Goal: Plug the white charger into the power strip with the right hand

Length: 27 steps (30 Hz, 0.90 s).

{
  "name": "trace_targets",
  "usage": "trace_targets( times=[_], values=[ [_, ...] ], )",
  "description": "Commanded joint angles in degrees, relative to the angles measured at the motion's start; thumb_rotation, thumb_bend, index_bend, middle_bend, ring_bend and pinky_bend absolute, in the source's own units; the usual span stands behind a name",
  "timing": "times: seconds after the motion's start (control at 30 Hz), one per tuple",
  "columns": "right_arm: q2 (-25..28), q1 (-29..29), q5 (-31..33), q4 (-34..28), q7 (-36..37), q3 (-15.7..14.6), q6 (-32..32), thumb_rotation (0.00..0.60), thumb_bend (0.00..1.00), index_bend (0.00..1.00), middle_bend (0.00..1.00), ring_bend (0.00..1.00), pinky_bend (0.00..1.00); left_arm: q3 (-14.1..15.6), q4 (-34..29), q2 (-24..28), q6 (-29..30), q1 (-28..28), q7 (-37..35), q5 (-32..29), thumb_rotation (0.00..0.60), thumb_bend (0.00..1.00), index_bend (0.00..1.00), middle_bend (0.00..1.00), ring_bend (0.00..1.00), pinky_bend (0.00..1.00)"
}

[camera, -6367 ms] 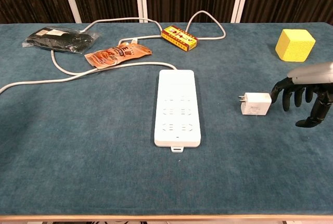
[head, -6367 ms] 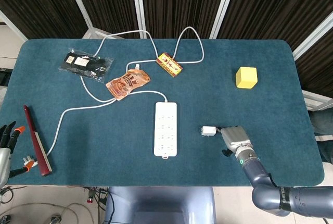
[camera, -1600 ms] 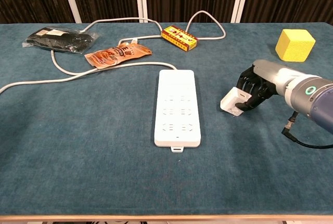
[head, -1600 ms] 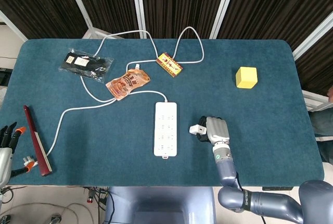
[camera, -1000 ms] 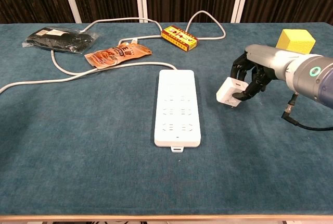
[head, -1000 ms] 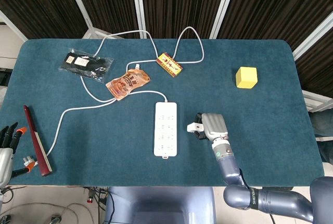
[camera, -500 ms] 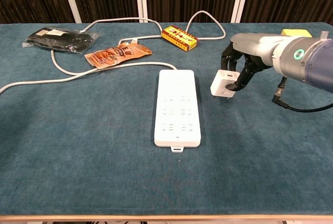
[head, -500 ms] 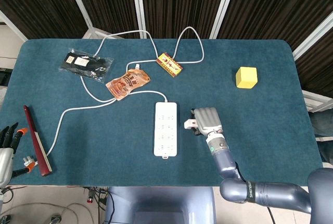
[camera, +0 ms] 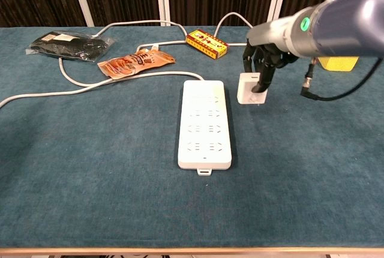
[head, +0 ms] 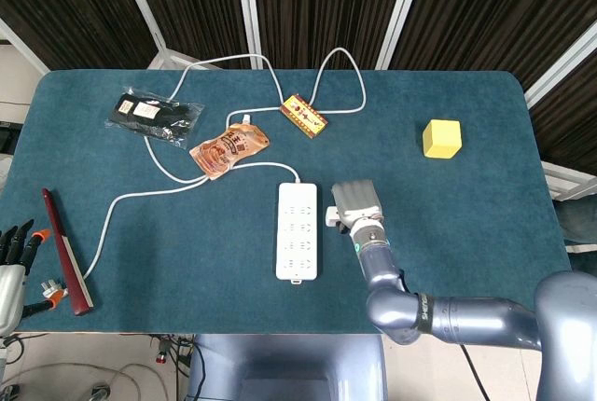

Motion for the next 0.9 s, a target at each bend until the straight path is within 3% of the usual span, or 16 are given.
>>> trace_targets(
  times=[0.03,0.53,0.9],
  values=[
    [-0.2,2.7,2.9,0.4,-1.0,2.1,1.8,0.6,0.61,0.94,0.83,0.9,0.96,0.0,0.0,0.1,0.1,0.1,-0.2,0.0,0.6,0.1,0.17,0.0,0.0,0.0],
    [-4.6,5.8,1.9,2.3,3.1,3.1,4.1,0.6,0.61,0.95,0.83,0.9,0.96,0.1,-0.1,0.2,0.0,0.1,-0.2,0.2,0.6,0.1,0.18,0.0,0.0,0.0],
    [-9.0,6.3,-5.9,7.5,5.6,-0.5,3.8,0.6,0.61,0.95,0.83,0.9,0.96,0.1,-0.1,0.6,-0.1,0.0,-1.1,0.2,0.6,0.1,0.18,0.0,0.0,0.0]
  ],
)
